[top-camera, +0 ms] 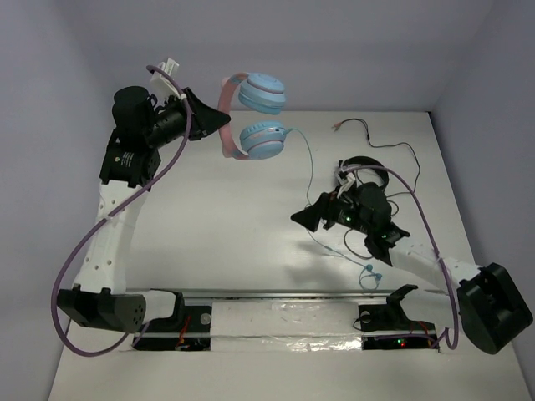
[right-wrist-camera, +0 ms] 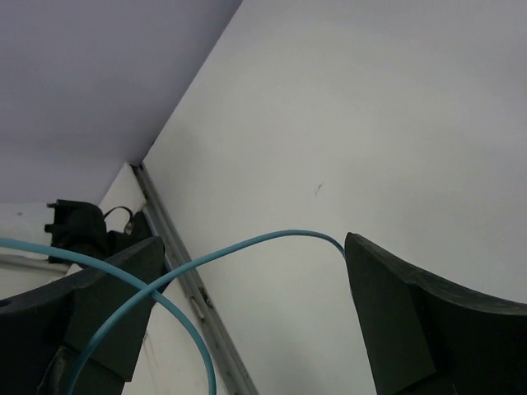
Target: Wrap the headphones
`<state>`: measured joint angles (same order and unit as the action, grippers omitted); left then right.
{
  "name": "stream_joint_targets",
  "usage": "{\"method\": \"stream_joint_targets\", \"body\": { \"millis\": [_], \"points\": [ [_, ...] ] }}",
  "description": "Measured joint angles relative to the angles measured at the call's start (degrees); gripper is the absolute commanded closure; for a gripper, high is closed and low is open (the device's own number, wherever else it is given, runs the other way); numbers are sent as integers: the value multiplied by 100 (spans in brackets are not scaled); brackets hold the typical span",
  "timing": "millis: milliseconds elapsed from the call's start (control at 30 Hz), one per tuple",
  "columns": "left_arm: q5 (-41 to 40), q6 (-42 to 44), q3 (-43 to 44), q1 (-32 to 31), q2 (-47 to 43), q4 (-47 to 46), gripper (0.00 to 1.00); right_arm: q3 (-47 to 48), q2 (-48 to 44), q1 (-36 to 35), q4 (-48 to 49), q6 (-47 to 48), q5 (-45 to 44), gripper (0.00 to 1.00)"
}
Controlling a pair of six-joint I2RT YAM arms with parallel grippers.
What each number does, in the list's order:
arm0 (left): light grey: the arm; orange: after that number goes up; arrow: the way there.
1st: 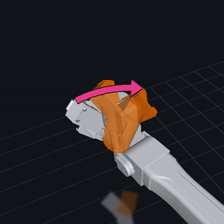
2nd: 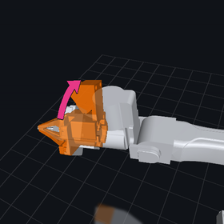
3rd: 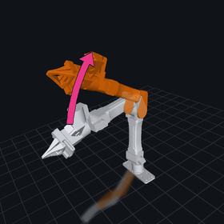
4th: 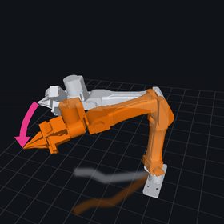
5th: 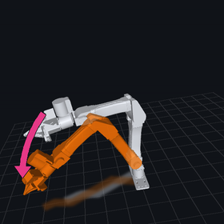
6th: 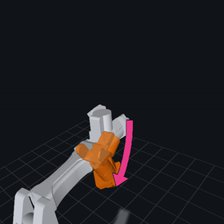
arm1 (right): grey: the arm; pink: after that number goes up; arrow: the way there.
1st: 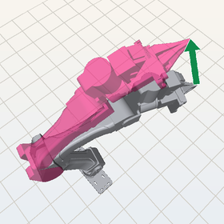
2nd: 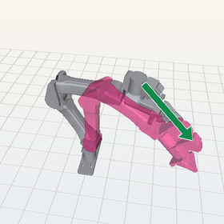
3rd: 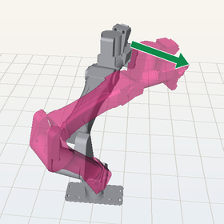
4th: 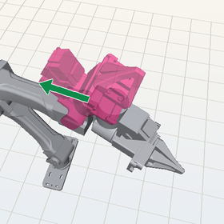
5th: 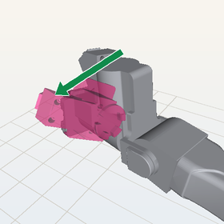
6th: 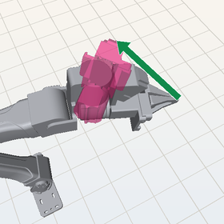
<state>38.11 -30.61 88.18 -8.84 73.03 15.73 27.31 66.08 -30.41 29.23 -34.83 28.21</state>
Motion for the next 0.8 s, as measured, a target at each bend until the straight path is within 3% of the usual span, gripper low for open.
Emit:
{"method": "stream_joint_targets", "body": {
  "millis": [200,500,667,733,800],
  "points": [
    [72,-254,4,-9,-186,-46,100,-267,-726,-286,173,-101,205,0],
    [68,-404,4,-9,-382,-48,100,-280,-570,-645,437,-98,153,12],
    [61,-435,4,-9,-422,-42,100,-295,-444,-680,603,-101,44,26],
    [44,-444,4,-9,-444,-42,100,-295,-398,-704,640,-90,-55,44],
    [28,-444,4,-9,-457,-42,100,-295,-372,-752,651,-96,-188,46]
  ]
}}
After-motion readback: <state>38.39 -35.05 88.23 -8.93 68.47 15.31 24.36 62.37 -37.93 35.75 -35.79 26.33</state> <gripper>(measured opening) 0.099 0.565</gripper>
